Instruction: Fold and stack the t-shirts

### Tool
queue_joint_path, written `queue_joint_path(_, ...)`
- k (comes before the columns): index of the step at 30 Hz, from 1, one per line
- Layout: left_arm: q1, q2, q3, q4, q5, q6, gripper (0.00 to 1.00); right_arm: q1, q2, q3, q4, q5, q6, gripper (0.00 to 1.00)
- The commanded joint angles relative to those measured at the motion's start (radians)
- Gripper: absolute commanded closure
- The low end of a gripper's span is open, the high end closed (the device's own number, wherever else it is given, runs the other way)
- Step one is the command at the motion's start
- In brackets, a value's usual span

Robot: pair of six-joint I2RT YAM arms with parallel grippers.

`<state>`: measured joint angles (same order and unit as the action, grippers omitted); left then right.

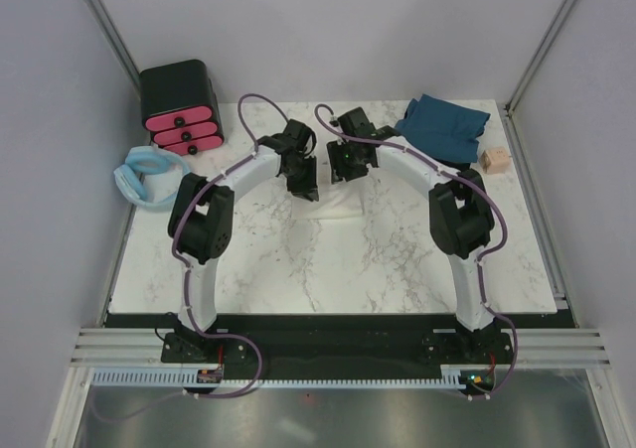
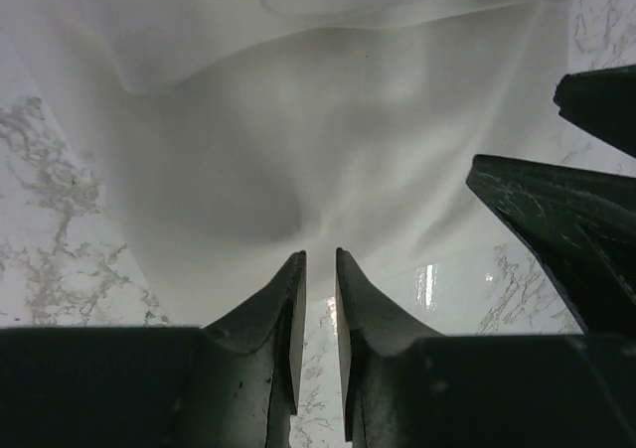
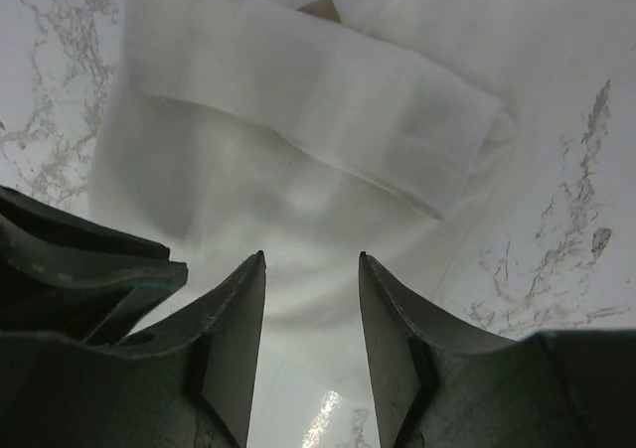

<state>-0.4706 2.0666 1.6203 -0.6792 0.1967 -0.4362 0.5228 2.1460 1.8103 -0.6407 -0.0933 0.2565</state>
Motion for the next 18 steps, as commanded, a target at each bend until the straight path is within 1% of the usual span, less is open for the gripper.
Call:
queue_joint_path(1, -0.017, 0.041, 0.036, 0.024, 0.024, 0.021, 0.75, 0.000, 0.087, 0.075, -0.004, -0.006, -0.003, 0.50)
queue_joint_path(3, -0.020, 0.050, 0.039, 0.024, 0.024, 0.019, 0.75, -0.001, 0.127, 0.113, -0.017, -0.011, 0.001, 0.50)
queue_joint_path(5, -0.022, 0.061, 0.038, 0.024, 0.021, 0.016, 0.80, 0.000, 0.144, 0.126, -0.030, -0.016, 0.006, 0.51)
queue_joint_path(6, -0.022, 0.063, 0.039, 0.024, 0.020, 0.016, 0.87, 0.000, 0.155, 0.132, -0.031, -0.017, 0.007, 0.50)
queue_joint_path(7, -0.023, 0.066, 0.038, 0.024, 0.021, 0.016, 0.91, 0.000, 0.156, 0.132, -0.033, -0.017, 0.009, 0.51)
queue_joint_path(9, -0.026, 0.079, 0.039, 0.024, 0.020, 0.016, 0.98, 0.000, 0.172, 0.135, -0.033, -0.008, 0.009, 0.51)
queue_joint_path(18, -0.056, 0.125, 0.015, 0.004, -0.016, 0.065, 0.98, 0.000, 0.219, 0.194, 0.041, 0.072, 0.033, 0.54)
